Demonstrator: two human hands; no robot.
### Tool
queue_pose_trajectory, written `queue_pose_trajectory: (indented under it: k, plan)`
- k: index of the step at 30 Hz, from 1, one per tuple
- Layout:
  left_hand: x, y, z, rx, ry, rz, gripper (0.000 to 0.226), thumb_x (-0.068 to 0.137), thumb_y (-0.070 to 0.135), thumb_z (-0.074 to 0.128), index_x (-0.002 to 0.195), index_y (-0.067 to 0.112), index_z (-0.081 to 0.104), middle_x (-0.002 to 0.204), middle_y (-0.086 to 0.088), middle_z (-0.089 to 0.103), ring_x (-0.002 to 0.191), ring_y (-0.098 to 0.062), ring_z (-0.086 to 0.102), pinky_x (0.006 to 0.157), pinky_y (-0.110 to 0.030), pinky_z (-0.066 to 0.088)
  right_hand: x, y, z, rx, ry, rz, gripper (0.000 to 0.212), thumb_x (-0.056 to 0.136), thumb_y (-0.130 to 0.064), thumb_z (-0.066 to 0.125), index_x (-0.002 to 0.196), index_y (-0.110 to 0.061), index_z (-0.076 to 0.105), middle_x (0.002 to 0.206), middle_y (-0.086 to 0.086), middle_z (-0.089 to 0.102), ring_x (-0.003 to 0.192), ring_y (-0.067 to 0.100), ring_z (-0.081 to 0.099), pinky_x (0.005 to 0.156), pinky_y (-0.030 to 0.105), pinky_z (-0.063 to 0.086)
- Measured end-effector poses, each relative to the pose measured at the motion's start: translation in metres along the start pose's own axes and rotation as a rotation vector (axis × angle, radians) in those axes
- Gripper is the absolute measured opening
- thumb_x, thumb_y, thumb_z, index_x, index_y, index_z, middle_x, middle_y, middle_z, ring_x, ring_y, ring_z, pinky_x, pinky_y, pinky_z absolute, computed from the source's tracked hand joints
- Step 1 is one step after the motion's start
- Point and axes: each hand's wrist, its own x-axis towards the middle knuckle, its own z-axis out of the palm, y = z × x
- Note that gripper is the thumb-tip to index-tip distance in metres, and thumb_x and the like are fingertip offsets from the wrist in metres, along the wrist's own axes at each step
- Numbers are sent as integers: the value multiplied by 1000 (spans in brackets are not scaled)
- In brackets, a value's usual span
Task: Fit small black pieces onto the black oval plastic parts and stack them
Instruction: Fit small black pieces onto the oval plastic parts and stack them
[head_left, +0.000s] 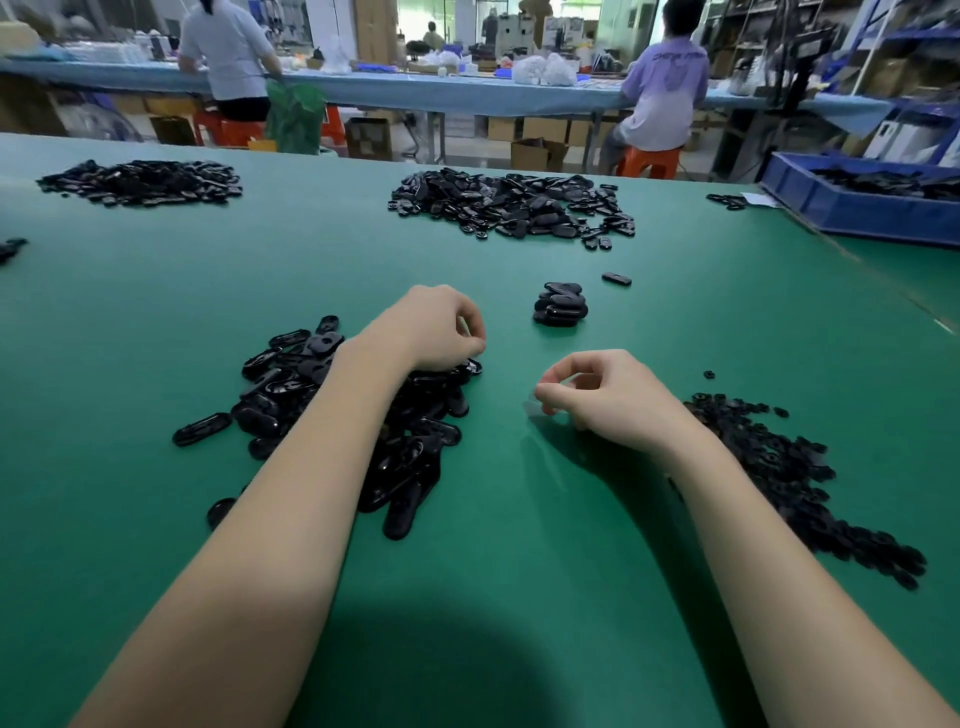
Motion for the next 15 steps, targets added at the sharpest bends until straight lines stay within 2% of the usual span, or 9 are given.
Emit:
queue_pose_trajectory:
  k: [2,6,9,15]
  plan:
    - [-1,-1,0,5,-31,-23,5,79,32,76,77,32,72,74,19,67,75,1,63,80,-26,54,0,1,1,-19,-16,-8,9,90,-32,71,88,-24,74,80,-8,78,54,-1,56,73,27,53]
    - [-6,5,4,10,-55,-35,18,73,31,83,87,28,74,79,15,71,80,-7,67,82,-31,57,-1,3,-1,-13,-35,-16,8,90,-33,71,88,-25,74,79,-9,77,55,1,56,75,29,53]
    - [-9,10,4,54,-27,-40,13,77,26,79,90,29,76,83,15,70,87,-11,67,83,-30,55,-1,2,-2,-6,-46,-19,8,90,-34,72,90,-26,74,79,-9,77,57,3,58,75,28,53]
    - [-12,19,5,129,6,7,14,81,20,66,90,29,72,88,13,70,91,-14,64,75,-27,46,-2,2,-4,27,-57,-22,7,90,-32,72,92,-25,73,82,-6,78,55,6,58,72,27,52]
